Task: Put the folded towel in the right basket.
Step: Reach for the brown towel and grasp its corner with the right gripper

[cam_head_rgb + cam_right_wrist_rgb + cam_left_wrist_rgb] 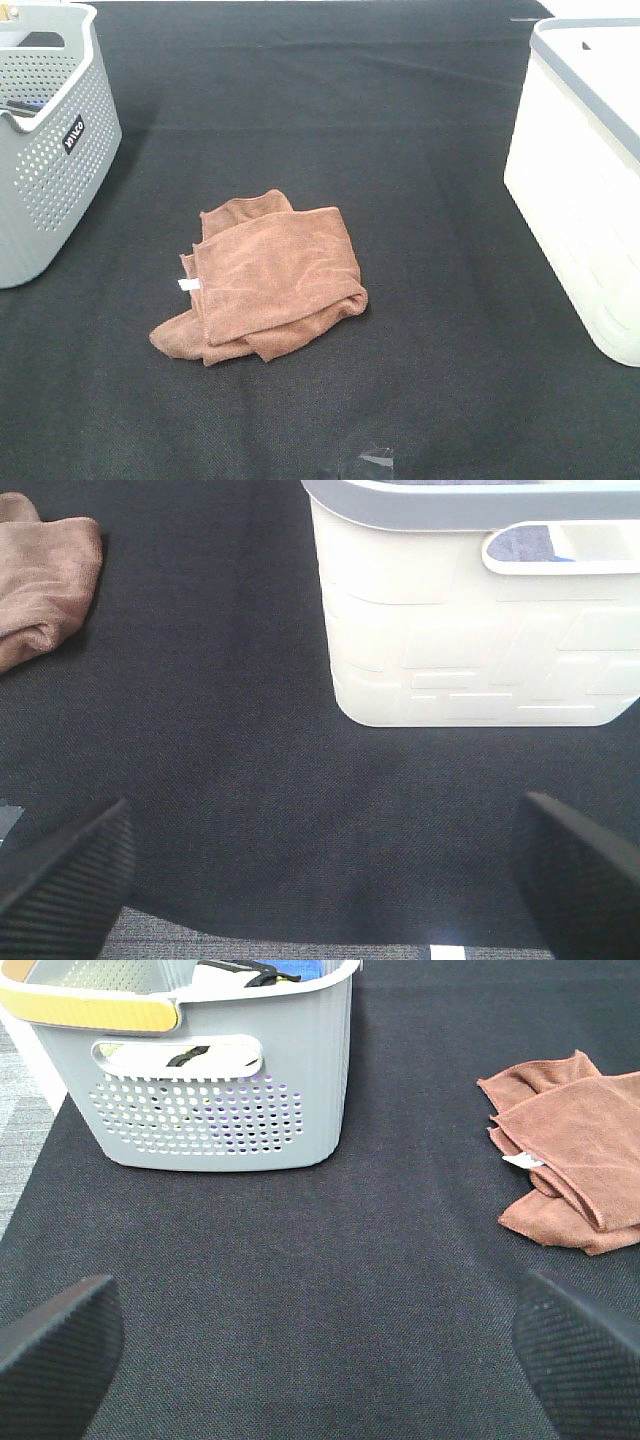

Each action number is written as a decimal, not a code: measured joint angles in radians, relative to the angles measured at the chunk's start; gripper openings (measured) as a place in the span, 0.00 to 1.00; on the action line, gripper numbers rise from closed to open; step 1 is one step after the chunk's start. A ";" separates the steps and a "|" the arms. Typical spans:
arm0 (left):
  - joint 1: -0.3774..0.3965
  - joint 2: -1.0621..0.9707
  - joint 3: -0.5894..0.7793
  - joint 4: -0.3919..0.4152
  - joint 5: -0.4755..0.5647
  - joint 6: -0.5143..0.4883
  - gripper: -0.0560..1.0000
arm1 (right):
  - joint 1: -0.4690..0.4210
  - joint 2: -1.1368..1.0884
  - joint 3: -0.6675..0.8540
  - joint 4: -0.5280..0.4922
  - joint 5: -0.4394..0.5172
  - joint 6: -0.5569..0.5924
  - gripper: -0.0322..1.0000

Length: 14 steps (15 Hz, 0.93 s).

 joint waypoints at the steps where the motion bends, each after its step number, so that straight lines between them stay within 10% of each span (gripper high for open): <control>1: 0.000 0.000 0.000 0.000 0.000 0.000 0.99 | 0.000 0.000 0.000 0.000 0.000 0.001 0.98; 14: 0.000 0.000 0.000 -0.015 0.000 0.000 0.99 | 0.000 0.000 0.000 0.000 0.000 0.001 0.98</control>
